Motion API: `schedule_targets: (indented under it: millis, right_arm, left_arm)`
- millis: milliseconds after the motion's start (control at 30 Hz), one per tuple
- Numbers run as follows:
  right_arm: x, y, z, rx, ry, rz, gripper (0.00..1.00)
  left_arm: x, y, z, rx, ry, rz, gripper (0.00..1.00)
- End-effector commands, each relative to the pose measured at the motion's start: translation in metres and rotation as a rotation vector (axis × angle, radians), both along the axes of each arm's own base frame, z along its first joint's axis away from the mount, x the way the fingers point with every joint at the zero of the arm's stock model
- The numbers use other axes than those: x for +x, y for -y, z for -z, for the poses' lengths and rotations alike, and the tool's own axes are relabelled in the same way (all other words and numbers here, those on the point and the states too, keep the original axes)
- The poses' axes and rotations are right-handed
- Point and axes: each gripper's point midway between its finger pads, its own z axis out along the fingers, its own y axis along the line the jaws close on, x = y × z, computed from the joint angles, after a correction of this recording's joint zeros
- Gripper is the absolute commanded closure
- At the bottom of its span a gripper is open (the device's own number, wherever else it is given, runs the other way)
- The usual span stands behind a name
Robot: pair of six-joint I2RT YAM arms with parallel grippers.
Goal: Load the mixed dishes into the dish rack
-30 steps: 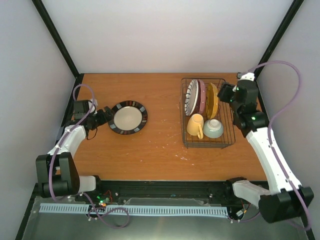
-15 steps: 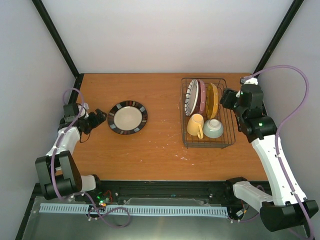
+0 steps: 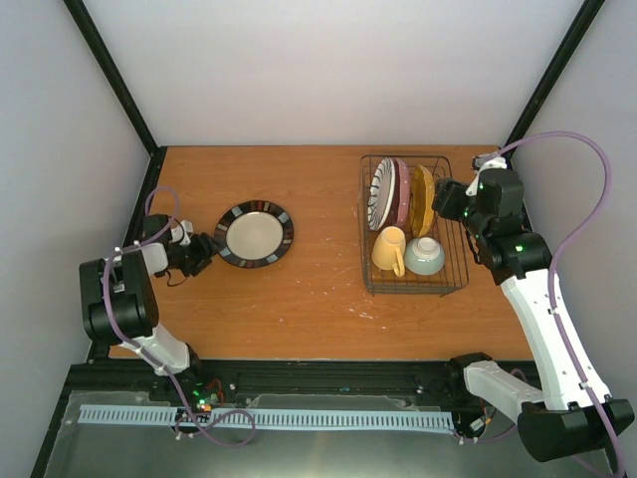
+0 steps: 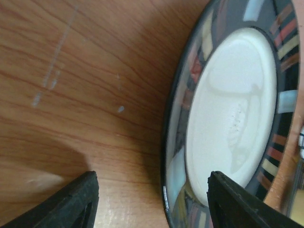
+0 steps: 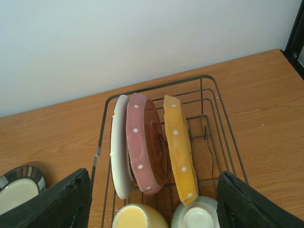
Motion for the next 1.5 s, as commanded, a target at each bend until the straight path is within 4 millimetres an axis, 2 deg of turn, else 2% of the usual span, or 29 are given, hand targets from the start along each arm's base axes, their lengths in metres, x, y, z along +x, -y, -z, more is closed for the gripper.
schedule_targets:
  millis: [0,267,333,367,500,533,633,733,833,900,1000,1133,1233,1333,1467]
  right_arm:
    - [0.002,-0.003,-0.005,0.018,0.010,-0.014,0.30]
    - [0.007,-0.006,-0.003,0.025,0.009,-0.026,0.30]
    - [0.008,-0.006,-0.005,0.024,0.014,-0.025,0.30]
    - [0.008,-0.005,-0.005,0.023,0.014,-0.022,0.30]
    - [0.009,-0.005,-0.007,0.017,0.018,-0.019,0.30]
    - [0.009,-0.005,-0.007,0.018,0.018,-0.020,0.30]
    - [0.011,-0.006,-0.008,0.021,0.018,-0.026,0.30]
    - [0.011,-0.009,-0.009,0.028,0.024,-0.036,0.30]
    - [0.011,-0.016,-0.015,0.045,0.042,-0.076,0.30]
    - [0.008,-0.030,-0.023,0.072,0.063,-0.161,0.31]
    - [-0.001,-0.062,-0.039,0.143,0.100,-0.346,0.32]
    - [-0.016,-0.111,-0.053,0.325,0.083,-0.629,0.27]
    - [-0.029,-0.135,-0.060,0.468,0.068,-0.793,0.15]
    - [-0.035,-0.144,-0.060,0.533,0.059,-0.864,0.12]
    - [-0.039,-0.157,-0.047,0.582,-0.015,-0.967,0.11]
  left_arm:
    - [0.013,0.011,-0.003,-0.095,0.078,0.023,0.36]
    - [0.018,0.020,0.019,-0.184,0.063,0.042,0.41]
    - [0.019,0.022,0.024,-0.201,0.060,0.045,0.48]
    - [0.020,0.022,0.027,-0.209,0.059,0.047,0.55]
    - [0.024,0.026,0.037,-0.245,0.049,0.065,0.85]
    - [0.024,0.027,0.039,-0.252,0.046,0.071,0.96]
    - [0.025,0.029,0.037,-0.259,0.064,0.081,1.00]
    - [0.024,0.031,0.024,-0.259,0.103,0.090,0.99]
    - [0.022,0.037,-0.005,-0.280,0.174,0.114,0.99]
    - [0.020,0.040,-0.032,-0.286,0.240,0.131,0.99]
    - [0.018,0.047,-0.088,-0.286,0.368,0.178,0.99]
    - [0.007,0.059,-0.165,-0.260,0.525,0.251,0.99]
    - [-0.008,0.069,-0.212,-0.254,0.619,0.302,0.99]
    - [-0.023,0.078,-0.243,-0.262,0.673,0.336,0.99]
    - [-0.046,0.091,-0.271,-0.305,0.722,0.376,0.99]
